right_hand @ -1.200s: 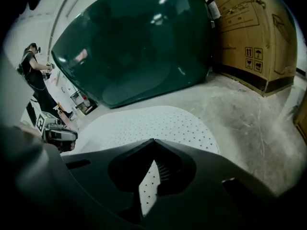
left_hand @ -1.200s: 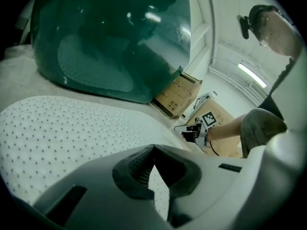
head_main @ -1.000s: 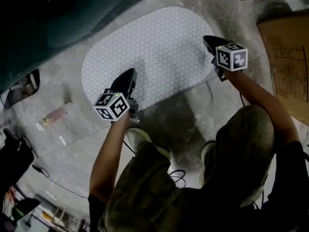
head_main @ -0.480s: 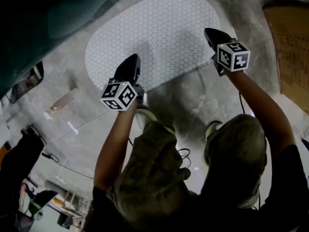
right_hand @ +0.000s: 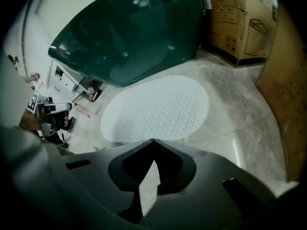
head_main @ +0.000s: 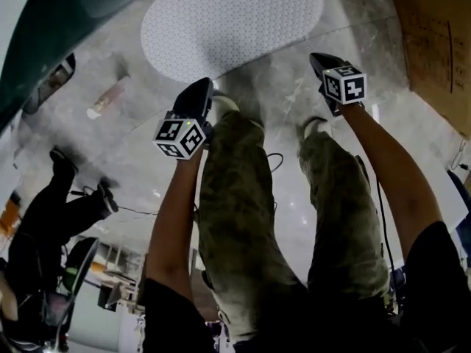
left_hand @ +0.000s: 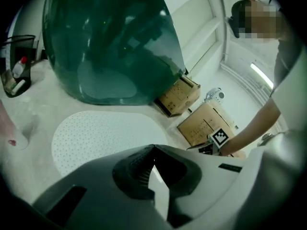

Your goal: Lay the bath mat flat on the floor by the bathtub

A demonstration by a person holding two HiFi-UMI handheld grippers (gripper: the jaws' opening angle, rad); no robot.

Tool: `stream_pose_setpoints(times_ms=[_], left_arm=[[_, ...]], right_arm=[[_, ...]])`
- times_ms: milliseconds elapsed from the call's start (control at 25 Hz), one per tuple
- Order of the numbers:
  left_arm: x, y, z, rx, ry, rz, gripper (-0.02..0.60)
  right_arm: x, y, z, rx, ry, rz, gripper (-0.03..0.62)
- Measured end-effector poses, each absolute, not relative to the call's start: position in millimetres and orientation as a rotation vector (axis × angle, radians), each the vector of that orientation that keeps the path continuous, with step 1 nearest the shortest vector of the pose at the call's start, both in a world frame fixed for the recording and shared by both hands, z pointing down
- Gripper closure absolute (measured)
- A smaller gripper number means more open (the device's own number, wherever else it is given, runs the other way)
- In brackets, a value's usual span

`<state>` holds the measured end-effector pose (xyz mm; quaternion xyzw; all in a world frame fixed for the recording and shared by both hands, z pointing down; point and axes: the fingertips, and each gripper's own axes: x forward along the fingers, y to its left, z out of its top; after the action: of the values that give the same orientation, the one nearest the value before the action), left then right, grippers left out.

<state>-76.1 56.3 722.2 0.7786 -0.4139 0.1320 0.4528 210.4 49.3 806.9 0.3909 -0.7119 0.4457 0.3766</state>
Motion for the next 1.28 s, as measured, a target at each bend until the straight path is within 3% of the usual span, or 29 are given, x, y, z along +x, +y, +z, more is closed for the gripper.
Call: stream_pose_setpoints(times_ms=[320,800,1280], left_arm=[[-92.9,104.8,625.6,1.923,-0.962,0.531,0.561],[-71.6,103.5,431.8,1.899,-0.863,0.324,0.561],[-147.7,103.5,199.8,2.135,-0.845,0.210,0.561]], right_arm=[[210.1,92.9,682.1,0.899,-1.725,1.199,0.572],[129.4,51.3,459.8,0.962,-1.818,1.197,0.572],[40.2,92.1,237.4,1.037,-1.940,1.070,0.571]])
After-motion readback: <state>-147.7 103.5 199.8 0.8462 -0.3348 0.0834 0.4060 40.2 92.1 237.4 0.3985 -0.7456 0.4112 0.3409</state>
